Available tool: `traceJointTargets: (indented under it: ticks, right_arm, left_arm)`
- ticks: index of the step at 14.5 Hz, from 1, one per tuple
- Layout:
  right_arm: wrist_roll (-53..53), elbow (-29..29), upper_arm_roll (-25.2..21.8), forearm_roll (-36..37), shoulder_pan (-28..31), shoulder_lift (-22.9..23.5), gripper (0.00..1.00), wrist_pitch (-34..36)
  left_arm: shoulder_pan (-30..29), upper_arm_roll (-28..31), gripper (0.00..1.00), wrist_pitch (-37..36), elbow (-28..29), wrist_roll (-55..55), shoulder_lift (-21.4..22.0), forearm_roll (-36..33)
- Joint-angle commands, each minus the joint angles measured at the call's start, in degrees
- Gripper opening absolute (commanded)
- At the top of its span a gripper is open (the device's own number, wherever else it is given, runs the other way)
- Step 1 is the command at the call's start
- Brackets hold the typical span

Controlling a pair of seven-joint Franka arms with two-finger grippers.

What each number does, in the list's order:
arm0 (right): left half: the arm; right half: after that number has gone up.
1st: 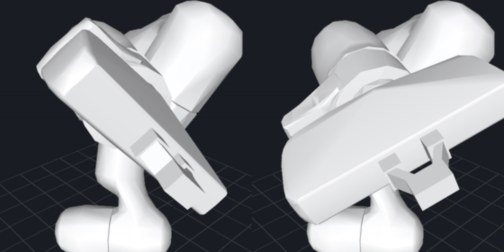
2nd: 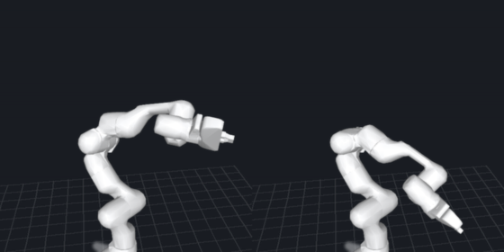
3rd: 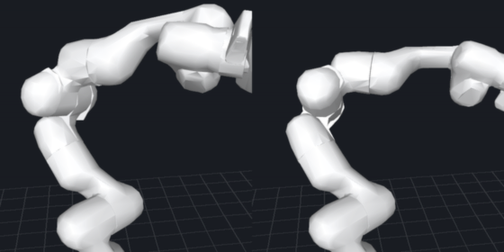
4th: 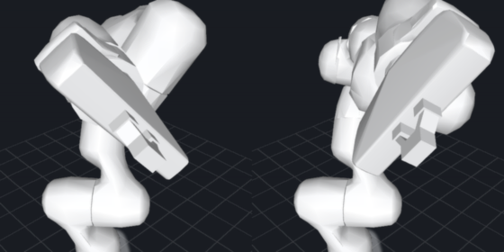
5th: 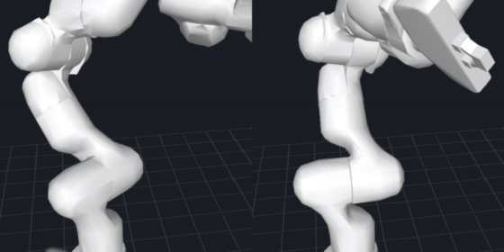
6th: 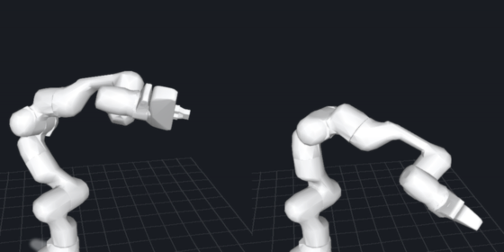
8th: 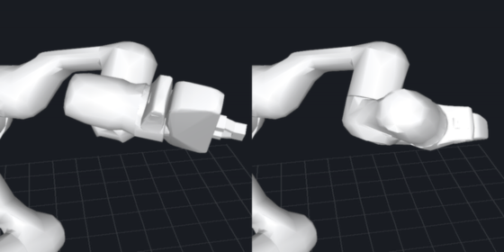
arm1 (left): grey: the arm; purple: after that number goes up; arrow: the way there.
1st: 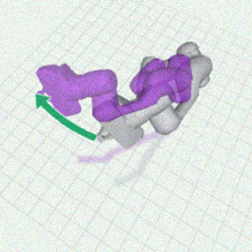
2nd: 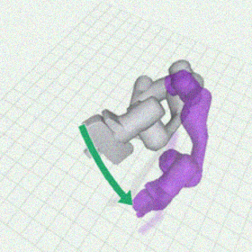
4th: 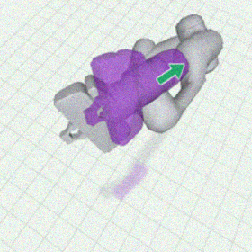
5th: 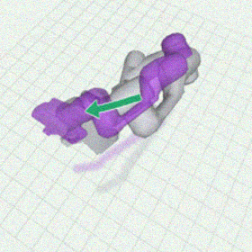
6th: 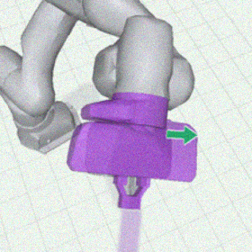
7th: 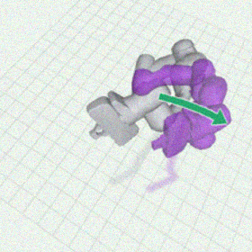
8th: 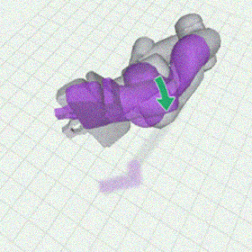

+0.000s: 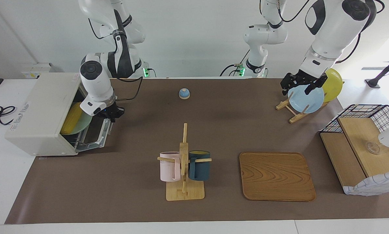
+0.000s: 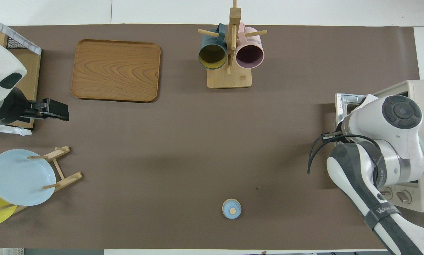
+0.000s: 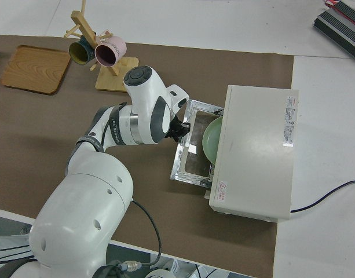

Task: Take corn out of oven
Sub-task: 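Pull the oven door down and open with the right gripper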

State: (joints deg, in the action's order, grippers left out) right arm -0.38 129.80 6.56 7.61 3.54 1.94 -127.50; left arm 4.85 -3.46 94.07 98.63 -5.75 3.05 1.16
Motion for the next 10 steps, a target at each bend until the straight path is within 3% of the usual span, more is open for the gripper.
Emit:
traceJointTargets:
  ticks: [1,7,10]
  right_arm:
    - [-0.32,1.69,-1.37,2.49,2.09,2.1,0.0,-2.66]
    - [2.22,0.81,-1.02,2.06,0.34,5.53,0.0,-3.98]
    - [4.33,-0.59,-0.93,-4.08,-2.64,5.27,0.0,-1.45]
  left_arm:
    - [-0.37,-0.15,1.0,1.11,1.04,0.04,1.17,-0.89]
    - [-0.37,-0.06,1.0,1.46,1.21,0.39,1.17,-0.89]
    - [-0.46,-0.06,1.0,1.9,1.21,0.48,1.17,-0.89]
